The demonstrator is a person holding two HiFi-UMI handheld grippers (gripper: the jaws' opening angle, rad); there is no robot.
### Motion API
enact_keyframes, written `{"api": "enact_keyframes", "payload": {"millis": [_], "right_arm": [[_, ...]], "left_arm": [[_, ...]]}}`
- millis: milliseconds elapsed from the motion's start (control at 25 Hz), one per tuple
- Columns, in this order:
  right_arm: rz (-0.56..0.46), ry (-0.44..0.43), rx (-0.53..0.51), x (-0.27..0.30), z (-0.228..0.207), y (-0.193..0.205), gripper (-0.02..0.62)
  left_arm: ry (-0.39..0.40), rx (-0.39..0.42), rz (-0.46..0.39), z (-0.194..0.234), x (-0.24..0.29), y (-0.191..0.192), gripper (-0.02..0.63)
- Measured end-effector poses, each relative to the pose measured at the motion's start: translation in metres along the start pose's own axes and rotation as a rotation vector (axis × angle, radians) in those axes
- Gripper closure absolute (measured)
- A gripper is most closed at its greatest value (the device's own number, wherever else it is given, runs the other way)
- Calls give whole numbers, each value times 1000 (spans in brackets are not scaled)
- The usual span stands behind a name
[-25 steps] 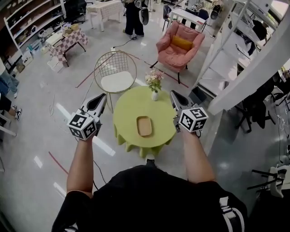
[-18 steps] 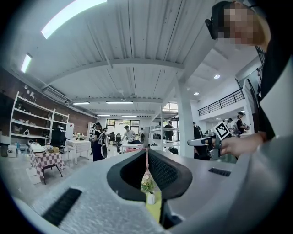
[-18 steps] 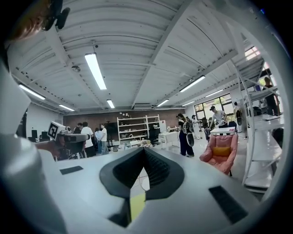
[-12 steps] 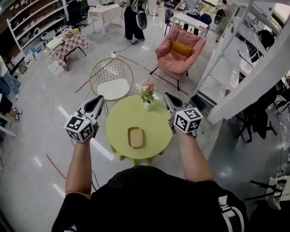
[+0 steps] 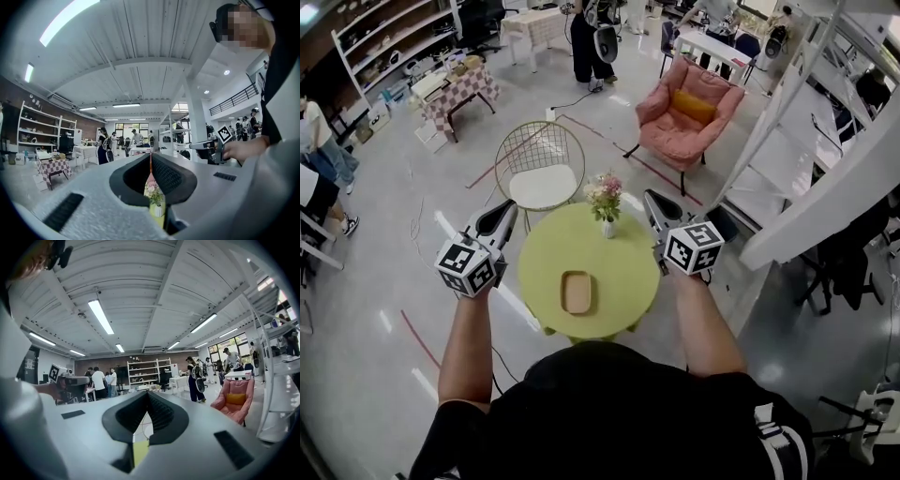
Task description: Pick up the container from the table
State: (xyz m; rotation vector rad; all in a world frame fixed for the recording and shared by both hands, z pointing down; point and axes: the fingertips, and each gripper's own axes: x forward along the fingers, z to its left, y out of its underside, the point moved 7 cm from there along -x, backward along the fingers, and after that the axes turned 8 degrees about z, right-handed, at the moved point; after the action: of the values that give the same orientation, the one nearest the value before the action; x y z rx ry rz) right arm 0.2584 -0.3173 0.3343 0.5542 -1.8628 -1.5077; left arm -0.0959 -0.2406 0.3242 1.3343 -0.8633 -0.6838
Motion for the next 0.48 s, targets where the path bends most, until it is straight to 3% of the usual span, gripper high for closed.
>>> {"api": "enact_keyframes", "payload": {"millis": [480], "right_arm": [[19, -14, -15, 29, 13, -7, 586]], "left_arm": [[2, -4, -6, 24, -14, -1, 581]]}}
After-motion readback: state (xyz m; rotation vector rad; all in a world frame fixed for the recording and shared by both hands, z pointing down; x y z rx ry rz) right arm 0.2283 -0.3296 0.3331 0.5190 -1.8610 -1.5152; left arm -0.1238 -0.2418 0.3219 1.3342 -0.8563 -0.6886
